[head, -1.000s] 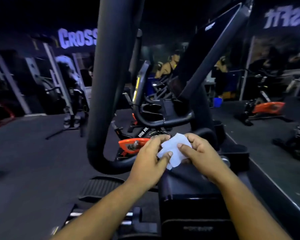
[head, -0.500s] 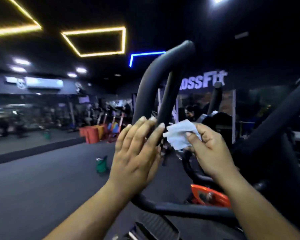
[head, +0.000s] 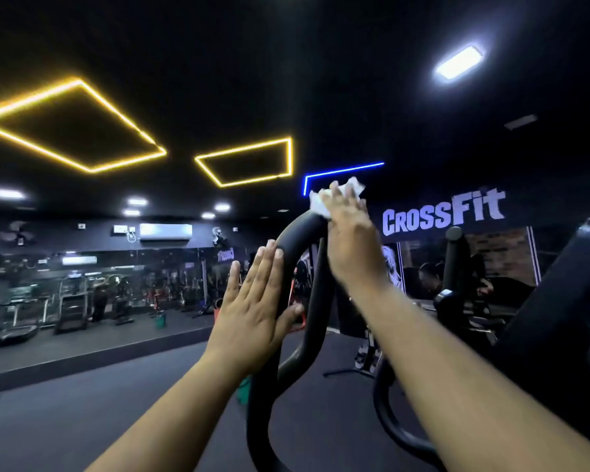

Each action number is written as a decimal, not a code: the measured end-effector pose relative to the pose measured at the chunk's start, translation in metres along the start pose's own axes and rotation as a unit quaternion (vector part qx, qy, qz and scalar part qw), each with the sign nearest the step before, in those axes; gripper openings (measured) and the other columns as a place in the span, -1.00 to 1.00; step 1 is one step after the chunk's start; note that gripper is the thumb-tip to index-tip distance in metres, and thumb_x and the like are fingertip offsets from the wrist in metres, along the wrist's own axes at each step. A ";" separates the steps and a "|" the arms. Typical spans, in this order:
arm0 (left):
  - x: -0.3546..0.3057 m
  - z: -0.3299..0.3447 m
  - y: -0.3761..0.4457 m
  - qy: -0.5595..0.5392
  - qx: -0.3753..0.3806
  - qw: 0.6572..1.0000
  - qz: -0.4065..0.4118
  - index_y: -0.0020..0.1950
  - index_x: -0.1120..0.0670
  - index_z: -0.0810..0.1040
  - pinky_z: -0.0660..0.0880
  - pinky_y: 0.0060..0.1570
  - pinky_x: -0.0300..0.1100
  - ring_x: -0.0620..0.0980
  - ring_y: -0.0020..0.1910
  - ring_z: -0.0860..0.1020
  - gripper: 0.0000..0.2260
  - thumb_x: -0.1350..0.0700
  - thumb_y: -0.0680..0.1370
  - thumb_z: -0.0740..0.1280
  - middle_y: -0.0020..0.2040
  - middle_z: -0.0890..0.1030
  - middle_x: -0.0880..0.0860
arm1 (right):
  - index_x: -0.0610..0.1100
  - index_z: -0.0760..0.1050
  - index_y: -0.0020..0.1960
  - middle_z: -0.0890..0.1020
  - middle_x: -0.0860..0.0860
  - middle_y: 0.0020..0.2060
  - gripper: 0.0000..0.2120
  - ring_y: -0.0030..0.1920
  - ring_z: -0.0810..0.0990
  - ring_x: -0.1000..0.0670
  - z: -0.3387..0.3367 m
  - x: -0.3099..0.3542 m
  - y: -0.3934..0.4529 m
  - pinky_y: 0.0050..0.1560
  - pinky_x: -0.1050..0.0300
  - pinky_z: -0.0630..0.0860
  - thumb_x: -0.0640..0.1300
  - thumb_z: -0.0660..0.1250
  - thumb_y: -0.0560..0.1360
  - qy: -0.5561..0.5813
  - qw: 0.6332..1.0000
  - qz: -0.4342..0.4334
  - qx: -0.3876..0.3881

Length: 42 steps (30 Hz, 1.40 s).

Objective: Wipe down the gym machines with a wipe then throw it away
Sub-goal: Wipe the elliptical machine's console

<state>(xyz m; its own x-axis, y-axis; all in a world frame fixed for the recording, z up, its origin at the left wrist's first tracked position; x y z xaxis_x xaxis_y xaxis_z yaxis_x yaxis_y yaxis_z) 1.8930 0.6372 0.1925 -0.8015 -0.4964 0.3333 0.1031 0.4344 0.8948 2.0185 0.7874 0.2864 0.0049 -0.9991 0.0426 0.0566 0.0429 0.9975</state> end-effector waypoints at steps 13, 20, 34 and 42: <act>0.034 -0.015 -0.024 0.130 0.087 0.986 0.063 0.69 0.11 -0.08 -0.02 0.54 0.28 0.01 0.67 -0.08 -0.25 -0.33 0.66 -0.02 0.69 -0.08 0.07 | -0.22 0.22 0.57 0.29 -0.19 0.54 -0.51 0.58 0.19 -0.21 -0.009 0.000 -0.071 0.57 -0.13 0.17 -0.31 0.02 0.64 -0.044 0.956 -0.278 0.079; 0.033 -0.017 -0.029 0.139 0.089 0.986 0.032 0.69 0.08 -0.13 -0.09 0.56 0.26 0.00 0.66 -0.08 -0.20 -0.38 0.62 -0.02 0.69 -0.11 0.06 | -0.25 0.20 0.59 0.19 -0.16 0.59 -0.47 0.63 0.05 -0.11 0.011 0.006 -0.052 0.61 -0.02 0.07 -0.40 0.15 0.63 0.008 0.996 -0.067 0.058; 0.032 -0.006 -0.057 0.143 0.127 0.981 0.030 0.67 0.14 -0.10 0.08 0.52 0.38 0.02 0.66 -0.09 -0.26 -0.27 0.65 0.02 0.69 -0.06 0.09 | -0.32 0.27 0.53 0.30 -0.26 0.52 -0.48 0.56 0.23 -0.24 0.004 0.002 -0.153 0.52 -0.15 0.29 -0.44 0.02 0.58 -0.025 0.915 -0.340 0.215; 0.031 -0.009 -0.055 0.130 0.149 0.980 0.030 0.64 0.06 -0.36 -0.12 0.55 0.34 0.02 0.64 -0.28 -0.16 -0.31 0.61 0.04 0.66 -0.33 0.05 | -0.27 0.17 0.59 0.20 -0.20 0.58 -0.46 0.60 0.15 -0.18 -0.004 -0.025 -0.058 0.59 -0.12 0.15 -0.40 0.15 0.62 -0.101 0.974 -0.189 0.079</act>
<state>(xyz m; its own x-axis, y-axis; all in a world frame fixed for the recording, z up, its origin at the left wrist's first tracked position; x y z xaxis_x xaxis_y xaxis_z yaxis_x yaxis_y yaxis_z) 1.8672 0.5915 0.1567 -0.6176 -0.6212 0.4824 -0.0617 0.6497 0.7577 2.0188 0.8101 0.2277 -0.1834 -0.9244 -0.3345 -0.1382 -0.3127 0.9397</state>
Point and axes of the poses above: each hand's wrist, its own y-axis towards the middle knuckle, its own z-axis out of the palm, x = y × z, the point moved 1 cm from there along y, towards the middle knuckle
